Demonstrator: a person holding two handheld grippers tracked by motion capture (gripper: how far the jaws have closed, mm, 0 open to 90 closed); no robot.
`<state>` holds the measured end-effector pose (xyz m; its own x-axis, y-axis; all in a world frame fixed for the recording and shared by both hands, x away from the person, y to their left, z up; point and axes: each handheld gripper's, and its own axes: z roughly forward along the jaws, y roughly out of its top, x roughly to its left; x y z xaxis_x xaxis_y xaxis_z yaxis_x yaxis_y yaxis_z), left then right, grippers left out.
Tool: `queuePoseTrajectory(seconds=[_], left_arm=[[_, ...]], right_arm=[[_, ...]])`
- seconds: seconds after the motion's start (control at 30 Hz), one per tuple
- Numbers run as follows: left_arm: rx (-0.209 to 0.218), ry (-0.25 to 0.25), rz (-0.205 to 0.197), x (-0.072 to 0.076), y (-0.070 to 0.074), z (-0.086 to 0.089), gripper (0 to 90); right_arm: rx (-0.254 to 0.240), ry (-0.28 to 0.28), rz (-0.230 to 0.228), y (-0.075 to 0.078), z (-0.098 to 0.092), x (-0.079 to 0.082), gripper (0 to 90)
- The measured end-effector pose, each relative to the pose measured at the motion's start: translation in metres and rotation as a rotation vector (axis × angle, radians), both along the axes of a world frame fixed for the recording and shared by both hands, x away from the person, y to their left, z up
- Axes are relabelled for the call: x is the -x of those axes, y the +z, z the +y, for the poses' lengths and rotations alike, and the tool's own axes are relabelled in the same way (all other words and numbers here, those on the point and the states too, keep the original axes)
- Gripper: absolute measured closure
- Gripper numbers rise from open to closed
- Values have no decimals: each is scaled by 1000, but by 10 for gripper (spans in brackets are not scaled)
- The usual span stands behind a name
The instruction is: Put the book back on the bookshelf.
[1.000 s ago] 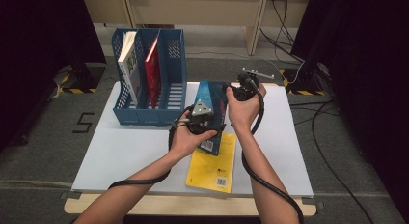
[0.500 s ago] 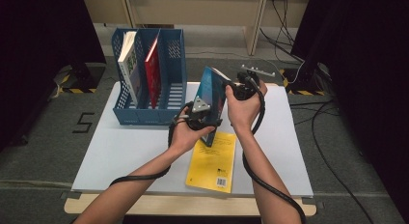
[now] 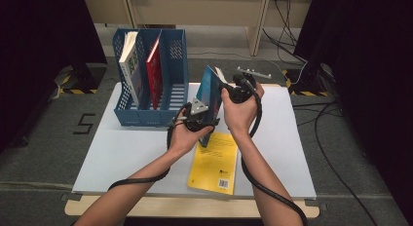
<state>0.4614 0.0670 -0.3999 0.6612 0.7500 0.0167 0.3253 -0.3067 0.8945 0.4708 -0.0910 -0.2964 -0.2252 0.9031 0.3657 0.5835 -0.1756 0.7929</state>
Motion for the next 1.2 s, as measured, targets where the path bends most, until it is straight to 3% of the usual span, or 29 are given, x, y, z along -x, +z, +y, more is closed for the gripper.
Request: queuePoseTrajectory(seconds=[0.4, 0.9, 1.2], left_arm=[[7, 46, -46, -4, 14, -6, 329], [-18, 99, -51, -7, 8, -7, 336], [-39, 129, -56, -4, 7, -3, 503]], right_arm=[[2, -1, -6, 1, 9, 7, 741], [-11, 27, 2, 2, 18, 10, 735], [-18, 54, 4, 2, 22, 11, 723]])
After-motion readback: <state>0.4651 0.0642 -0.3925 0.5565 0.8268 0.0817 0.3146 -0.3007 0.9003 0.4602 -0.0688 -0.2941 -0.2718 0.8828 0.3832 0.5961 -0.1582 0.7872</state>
